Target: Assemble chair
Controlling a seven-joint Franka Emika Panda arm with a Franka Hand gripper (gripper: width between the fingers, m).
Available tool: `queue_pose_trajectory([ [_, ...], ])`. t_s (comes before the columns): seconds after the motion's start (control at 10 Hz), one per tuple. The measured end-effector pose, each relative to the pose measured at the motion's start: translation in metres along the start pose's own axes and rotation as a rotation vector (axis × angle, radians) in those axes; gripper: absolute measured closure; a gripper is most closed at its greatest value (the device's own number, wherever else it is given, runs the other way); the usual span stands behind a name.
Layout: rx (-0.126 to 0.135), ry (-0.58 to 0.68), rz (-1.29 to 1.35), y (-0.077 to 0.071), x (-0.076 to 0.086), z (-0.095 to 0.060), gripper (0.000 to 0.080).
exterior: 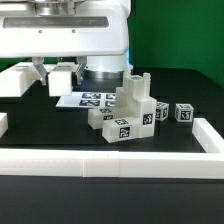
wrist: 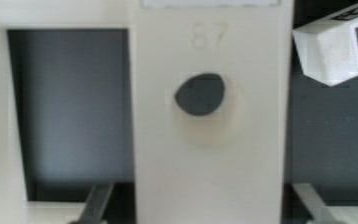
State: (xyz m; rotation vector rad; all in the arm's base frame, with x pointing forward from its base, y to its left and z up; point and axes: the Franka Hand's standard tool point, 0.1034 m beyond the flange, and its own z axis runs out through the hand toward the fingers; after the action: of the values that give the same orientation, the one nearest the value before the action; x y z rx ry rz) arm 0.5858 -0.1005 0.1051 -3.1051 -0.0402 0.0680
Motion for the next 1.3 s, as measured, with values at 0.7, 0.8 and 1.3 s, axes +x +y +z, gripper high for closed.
queue_pose_trajectory([
  [0.7,0.052,-0.019,0.483,-0.006,-0.029,-0.012,0.0515],
  [0.8,0.063,-0.021,0.585,-0.013,-0.034,-0.02,0.0515],
  [1.3,0.098,-0.034,0.978,-0.046,-0.04,-0.045,0.0515],
])
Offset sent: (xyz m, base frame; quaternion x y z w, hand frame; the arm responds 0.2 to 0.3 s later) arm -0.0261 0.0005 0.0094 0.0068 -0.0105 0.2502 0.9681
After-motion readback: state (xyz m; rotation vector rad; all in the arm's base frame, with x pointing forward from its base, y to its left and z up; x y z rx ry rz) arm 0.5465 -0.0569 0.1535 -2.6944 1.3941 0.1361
